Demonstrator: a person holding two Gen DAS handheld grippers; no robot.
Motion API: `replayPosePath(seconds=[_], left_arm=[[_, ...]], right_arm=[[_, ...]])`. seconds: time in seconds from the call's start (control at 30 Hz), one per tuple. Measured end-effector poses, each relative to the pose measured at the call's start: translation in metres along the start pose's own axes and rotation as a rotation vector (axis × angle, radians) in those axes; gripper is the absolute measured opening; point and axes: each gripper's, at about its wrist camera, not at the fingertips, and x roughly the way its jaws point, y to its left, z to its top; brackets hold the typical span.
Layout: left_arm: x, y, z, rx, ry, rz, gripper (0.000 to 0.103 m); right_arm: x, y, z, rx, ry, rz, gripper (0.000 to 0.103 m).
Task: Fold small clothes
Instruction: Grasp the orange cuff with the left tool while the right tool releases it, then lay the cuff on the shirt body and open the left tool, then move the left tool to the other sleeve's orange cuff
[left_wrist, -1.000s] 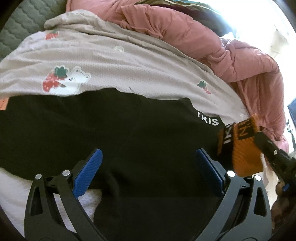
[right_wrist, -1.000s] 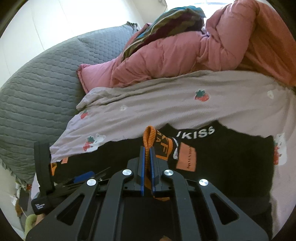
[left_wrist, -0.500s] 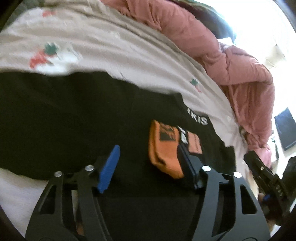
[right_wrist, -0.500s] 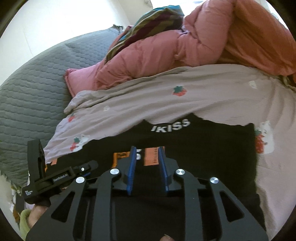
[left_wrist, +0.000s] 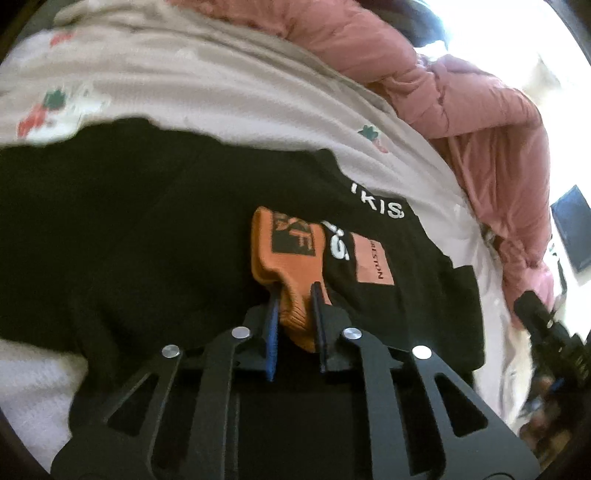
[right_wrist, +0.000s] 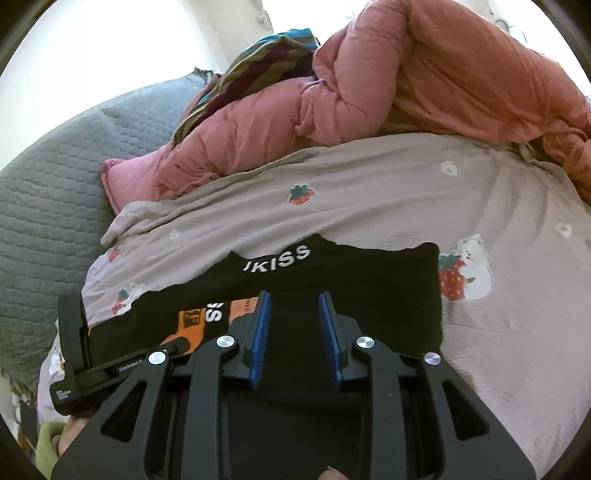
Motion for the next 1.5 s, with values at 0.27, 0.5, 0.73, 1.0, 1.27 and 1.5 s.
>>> replayPosePath(seconds=[0.27, 0.5, 0.73, 1.0, 1.27, 1.5], left_arm=[[-0.056, -0.008, 0.006, 0.104, -0.151, 0.018, 0.004], [-0.060, 0.005, 0.015, 0.092, -0.145, 0.134, 0.009], [-0.071, 0.011, 0.018, 0.096, -0.148, 0.133, 0.029], [-0.021, -0.003, -0.002, 0.200, 0.033, 0.175, 0.041], [-0.007, 0.008, -0.012, 0.210, 0.080, 0.213, 0.051], [-0.024, 0.014, -0.010, 0.188, 0.057, 0.190, 0.062]], right_arm=[[-0.013, -0.016, 0.005, 0.008, -0.035, -0.039, 0.027], [-0.005, -0.021, 0.000, -0.005, 0.007, -0.072, 0.027], [0.020, -0.010, -0.019, -0.084, 0.114, -0.073, 0.029], [0.036, 0.001, -0.034, -0.138, 0.177, -0.066, 0.035], [0.068, -0.022, -0.051, -0.098, 0.332, -0.158, 0.040], [0.053, -0.018, -0.046, -0.083, 0.287, -0.103, 0.045]])
